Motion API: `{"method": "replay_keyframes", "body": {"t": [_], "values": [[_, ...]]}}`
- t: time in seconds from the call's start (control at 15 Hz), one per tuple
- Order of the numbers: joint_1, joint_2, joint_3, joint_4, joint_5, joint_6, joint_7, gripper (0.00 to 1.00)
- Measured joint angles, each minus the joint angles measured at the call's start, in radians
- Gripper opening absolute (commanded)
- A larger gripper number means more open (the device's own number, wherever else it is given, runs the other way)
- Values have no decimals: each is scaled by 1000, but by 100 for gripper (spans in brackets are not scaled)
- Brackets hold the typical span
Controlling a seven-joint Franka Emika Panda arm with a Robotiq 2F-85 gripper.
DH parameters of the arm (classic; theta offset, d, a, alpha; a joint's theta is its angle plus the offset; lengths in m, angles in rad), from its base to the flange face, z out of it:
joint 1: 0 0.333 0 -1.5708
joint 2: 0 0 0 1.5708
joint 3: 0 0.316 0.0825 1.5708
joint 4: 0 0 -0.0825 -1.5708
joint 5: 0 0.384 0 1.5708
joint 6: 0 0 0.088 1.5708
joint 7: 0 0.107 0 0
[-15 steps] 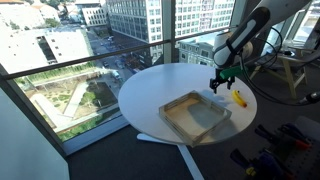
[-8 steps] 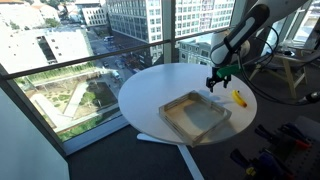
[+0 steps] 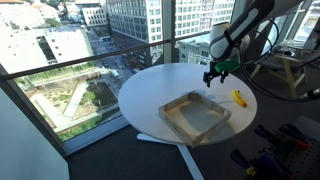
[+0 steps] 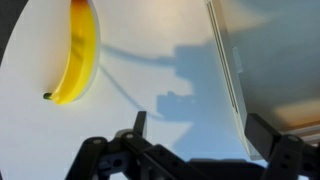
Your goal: Put the banana on the table
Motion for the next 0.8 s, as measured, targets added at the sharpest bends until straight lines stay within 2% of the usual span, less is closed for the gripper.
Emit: {"method": "replay_keyframes", "body": {"t": [0.8], "values": [[12, -83, 69, -15, 7, 0, -19, 100]]}}
